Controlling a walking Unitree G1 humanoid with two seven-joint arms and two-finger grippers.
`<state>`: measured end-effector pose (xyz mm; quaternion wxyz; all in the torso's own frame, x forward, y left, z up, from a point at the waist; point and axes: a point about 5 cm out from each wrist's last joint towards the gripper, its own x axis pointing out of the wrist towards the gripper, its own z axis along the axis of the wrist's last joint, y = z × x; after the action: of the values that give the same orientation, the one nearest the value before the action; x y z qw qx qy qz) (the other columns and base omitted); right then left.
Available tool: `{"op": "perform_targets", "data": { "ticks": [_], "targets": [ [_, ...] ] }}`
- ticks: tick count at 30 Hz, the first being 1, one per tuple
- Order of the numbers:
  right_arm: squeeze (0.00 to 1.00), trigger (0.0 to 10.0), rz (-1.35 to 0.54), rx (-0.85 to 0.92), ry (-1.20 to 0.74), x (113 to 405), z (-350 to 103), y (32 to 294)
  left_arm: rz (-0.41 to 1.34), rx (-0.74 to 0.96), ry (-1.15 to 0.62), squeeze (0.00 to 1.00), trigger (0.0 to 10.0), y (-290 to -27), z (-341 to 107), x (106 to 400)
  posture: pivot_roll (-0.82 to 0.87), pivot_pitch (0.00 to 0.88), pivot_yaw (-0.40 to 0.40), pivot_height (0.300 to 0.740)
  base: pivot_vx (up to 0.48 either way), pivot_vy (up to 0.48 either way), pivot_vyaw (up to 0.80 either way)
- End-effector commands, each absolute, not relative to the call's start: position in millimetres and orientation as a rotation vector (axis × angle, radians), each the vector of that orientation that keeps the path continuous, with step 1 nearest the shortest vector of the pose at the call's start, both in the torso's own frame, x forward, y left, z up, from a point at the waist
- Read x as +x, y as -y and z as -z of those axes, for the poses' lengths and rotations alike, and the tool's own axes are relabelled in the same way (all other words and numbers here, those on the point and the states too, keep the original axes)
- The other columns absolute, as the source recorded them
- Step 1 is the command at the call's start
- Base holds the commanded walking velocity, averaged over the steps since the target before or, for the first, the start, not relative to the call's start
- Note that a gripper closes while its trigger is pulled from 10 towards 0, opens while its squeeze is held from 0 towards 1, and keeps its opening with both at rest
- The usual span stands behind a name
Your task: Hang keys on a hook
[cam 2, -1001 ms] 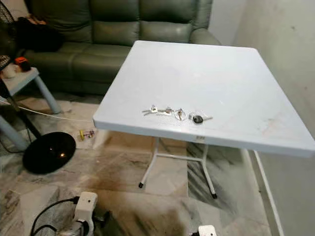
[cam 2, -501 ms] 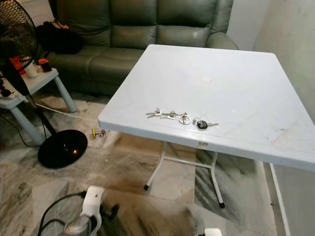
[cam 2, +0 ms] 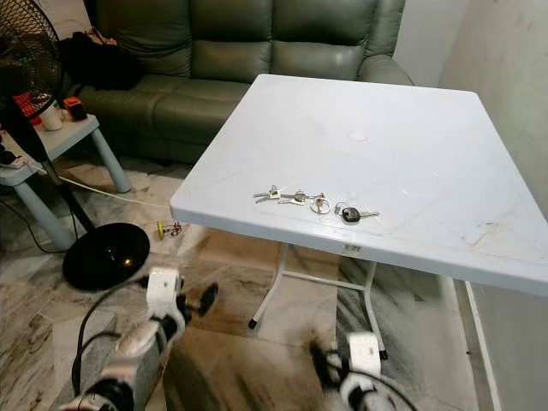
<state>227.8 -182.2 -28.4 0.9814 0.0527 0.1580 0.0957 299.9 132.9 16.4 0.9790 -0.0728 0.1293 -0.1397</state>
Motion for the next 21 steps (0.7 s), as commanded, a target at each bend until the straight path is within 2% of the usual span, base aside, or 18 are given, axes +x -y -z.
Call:
{"op": "perform_targets", "data": {
  "ticks": [1, 8, 15, 19, 21],
  "targets": [
    [0.0, 10.0, -0.2, 0.107, -0.215, 237.4, 14.1, 179.6, 0.289, -0.14, -0.167, 0.0, 10.0, -135.5, -32.8, 310.0, 0.08, 0.0, 0.014, 0.74, 0.0, 0.0, 0.0],
    [0.0, 10.0, -0.26, 0.094, 0.009, 244.7, -20.5, 169.4, 0.423, -0.033, 0.035, 0.0, 10.0, -126.5, -61.0, 312.8, 0.08, 0.001, 0.019, 0.74, 0.0, 0.0, 0.0],
    [0.0, 10.0, -0.314, 0.091, 0.111, 243.3, -43.9, 158.0, 0.499, 0.005, 0.153, 0.0, 10.0, -117.1, -78.5, 305.3, 0.09, 0.0, 0.014, 0.74, 0.0, 0.0, 0.0],
    [0.0, 10.0, -0.313, 0.105, 0.143, 248.8, -57.6, 153.5, 0.458, -0.059, 0.183, 0.0, 10.0, -117.5, -88.3, 305.3, 0.09, 0.0, 0.004, 0.74, 0.0, 0.0, 0.0],
    [0.0, 10.0, -0.25, 0.092, 0.163, 258.6, -66.7, 153.3, 0.374, -0.12, 0.177, 0.0, 10.0, -122.6, -93.7, 310.5, 0.1, 0.0, 0.001, 0.74, 0.0, 0.0, 0.0]
  ]
}}
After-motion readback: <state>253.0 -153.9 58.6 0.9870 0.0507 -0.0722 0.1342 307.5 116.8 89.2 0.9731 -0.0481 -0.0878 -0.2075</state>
